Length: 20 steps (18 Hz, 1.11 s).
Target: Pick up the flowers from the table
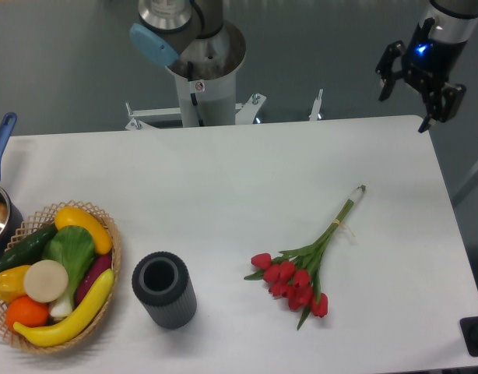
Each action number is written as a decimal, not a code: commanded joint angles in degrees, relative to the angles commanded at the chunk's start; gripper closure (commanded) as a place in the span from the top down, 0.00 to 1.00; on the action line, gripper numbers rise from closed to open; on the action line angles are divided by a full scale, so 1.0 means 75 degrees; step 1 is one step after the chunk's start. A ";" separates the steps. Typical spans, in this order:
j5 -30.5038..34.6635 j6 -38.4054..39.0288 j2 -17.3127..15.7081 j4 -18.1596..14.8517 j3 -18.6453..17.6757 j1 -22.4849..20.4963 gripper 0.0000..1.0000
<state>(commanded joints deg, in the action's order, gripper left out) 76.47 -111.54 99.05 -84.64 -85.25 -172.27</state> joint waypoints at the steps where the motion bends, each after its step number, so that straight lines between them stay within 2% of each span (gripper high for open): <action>1: -0.0001 0.0128 0.0000 0.0000 -0.0012 0.0012 1.00; 6: 0.0058 0.1066 0.0047 0.0023 -0.0070 0.0163 1.00; 9: 0.0035 0.1335 0.0070 0.0210 -0.0456 0.0444 1.00; 15: 0.0034 0.2331 0.0316 0.1709 -0.1288 0.1112 1.00; 17: 0.0046 0.2344 0.0480 0.2236 -0.1522 0.1183 1.00; 20: 0.0058 0.2368 0.0632 0.2752 -0.1863 0.1195 1.00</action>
<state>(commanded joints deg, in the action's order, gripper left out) 76.90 -93.78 103.79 -64.00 -99.22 -163.30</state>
